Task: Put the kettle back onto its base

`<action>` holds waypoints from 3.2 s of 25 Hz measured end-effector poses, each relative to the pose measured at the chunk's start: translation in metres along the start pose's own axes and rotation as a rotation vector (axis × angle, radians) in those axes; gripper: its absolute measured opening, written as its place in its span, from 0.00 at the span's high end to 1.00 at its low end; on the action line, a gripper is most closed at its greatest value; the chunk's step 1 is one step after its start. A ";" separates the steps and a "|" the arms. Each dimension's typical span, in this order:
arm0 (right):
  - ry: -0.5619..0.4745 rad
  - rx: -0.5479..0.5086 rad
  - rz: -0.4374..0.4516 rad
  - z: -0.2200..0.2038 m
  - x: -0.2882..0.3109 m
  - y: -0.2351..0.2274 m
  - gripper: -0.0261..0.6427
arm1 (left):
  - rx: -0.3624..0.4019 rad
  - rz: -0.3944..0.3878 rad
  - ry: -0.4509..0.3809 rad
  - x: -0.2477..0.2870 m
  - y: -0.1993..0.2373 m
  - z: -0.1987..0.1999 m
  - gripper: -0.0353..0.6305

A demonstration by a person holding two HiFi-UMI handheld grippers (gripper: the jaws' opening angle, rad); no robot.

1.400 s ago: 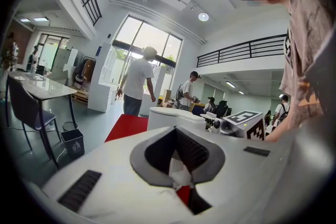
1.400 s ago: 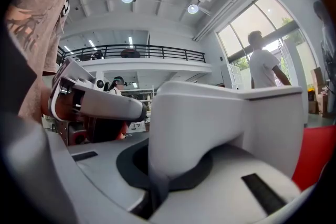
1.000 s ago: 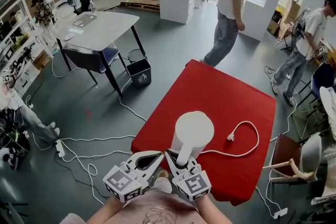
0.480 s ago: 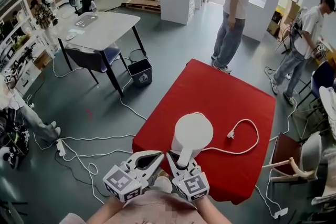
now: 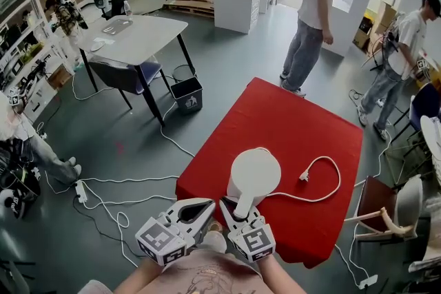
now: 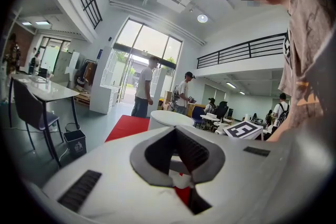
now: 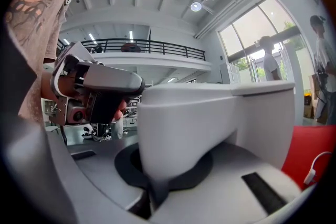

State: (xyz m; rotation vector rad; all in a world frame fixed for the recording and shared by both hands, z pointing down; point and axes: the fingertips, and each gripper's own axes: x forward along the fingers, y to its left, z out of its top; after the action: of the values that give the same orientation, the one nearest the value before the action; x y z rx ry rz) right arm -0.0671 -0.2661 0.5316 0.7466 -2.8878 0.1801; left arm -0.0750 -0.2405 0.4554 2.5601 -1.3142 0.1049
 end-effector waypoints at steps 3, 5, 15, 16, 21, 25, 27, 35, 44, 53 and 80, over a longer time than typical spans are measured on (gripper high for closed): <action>0.023 -0.021 0.020 -0.003 0.001 0.003 0.87 | -0.003 -0.002 -0.006 -0.001 -0.003 0.000 0.97; 0.046 -0.043 0.036 -0.011 0.001 0.007 0.82 | 0.000 -0.005 -0.006 -0.001 -0.004 -0.001 0.97; 0.091 -0.069 -0.010 -0.019 -0.012 0.000 0.75 | 0.000 -0.008 -0.002 -0.004 -0.009 -0.003 0.97; 0.092 -0.066 -0.014 -0.019 -0.014 0.000 0.74 | -0.001 -0.011 -0.003 -0.004 -0.010 -0.004 0.97; 0.110 -0.050 -0.034 -0.020 -0.027 -0.002 0.68 | 0.002 -0.023 -0.001 -0.002 -0.016 -0.003 0.97; 0.104 -0.050 -0.066 -0.020 -0.041 -0.005 0.66 | -0.003 -0.032 -0.008 -0.004 -0.020 -0.006 0.97; 0.110 -0.048 -0.085 -0.023 -0.051 -0.006 0.66 | 0.000 -0.042 -0.008 -0.005 -0.024 -0.008 0.97; 0.099 -0.038 -0.148 -0.024 -0.091 -0.002 0.66 | -0.001 -0.081 -0.002 -0.011 -0.056 -0.020 0.97; 0.053 -0.021 -0.171 -0.008 -0.126 0.020 0.75 | -0.008 -0.110 -0.007 -0.033 -0.089 -0.026 0.97; 0.003 0.019 -0.232 0.003 -0.156 0.048 0.94 | 0.009 -0.184 -0.016 -0.049 -0.107 -0.027 0.97; -0.103 0.099 -0.341 0.013 -0.216 0.262 0.95 | 0.078 -0.319 -0.045 -0.232 -0.173 -0.064 0.97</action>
State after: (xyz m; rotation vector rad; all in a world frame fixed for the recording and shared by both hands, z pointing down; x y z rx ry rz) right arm -0.0099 0.0615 0.4605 1.2845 -2.8038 0.2500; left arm -0.0678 0.0554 0.4407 2.8157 -0.9148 0.0384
